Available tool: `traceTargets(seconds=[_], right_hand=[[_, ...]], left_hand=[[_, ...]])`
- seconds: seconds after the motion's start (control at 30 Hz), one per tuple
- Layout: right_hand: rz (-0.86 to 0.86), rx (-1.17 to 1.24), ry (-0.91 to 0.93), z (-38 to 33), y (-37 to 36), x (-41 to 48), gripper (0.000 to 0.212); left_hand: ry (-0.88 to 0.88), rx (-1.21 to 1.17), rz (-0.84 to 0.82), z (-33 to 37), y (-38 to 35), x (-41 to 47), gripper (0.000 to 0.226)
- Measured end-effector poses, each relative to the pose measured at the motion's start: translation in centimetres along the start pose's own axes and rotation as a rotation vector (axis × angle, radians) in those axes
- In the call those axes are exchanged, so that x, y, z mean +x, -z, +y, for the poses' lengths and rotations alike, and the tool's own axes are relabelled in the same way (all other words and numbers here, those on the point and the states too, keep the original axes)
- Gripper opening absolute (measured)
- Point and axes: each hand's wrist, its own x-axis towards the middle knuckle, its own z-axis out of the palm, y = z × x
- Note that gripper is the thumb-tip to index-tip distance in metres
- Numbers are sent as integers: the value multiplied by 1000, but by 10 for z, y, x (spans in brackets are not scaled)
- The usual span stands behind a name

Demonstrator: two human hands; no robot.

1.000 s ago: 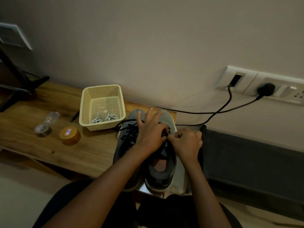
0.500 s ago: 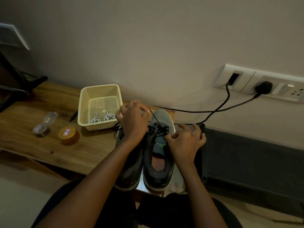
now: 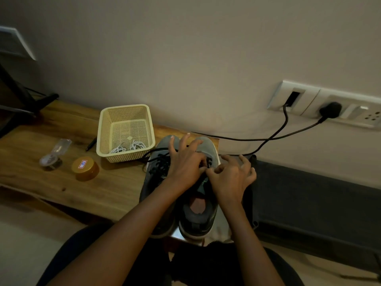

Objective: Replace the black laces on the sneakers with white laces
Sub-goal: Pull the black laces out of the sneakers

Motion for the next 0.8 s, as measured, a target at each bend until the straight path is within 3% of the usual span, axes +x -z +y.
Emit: traceTargets(seconds=[0.2, 0.33, 0.4, 0.5, 0.6, 0.7, 0.8], right_hand=[[14, -10, -14, 1, -2, 0, 20], [10, -11, -7, 1, -5, -1, 19], [11, -10, 0, 1, -5, -2, 19], [33, 20, 18, 1, -6, -2, 18], [61, 36, 32, 1, -8, -2, 18], [76, 44, 35, 2, -9, -1, 18], [67, 50, 25, 3, -8, -1, 18]], left_hand=[[67, -109, 112, -4, 3, 3, 7], [293, -247, 338, -23, 17, 9, 4], [384, -280, 363, -29, 22, 9, 7], [364, -272, 278, -29, 19, 6, 5], [174, -242, 192, -21, 11, 4, 29], [0, -146, 56, -8, 7, 0, 19], [-8, -43, -31, -1, 3, -2, 17]])
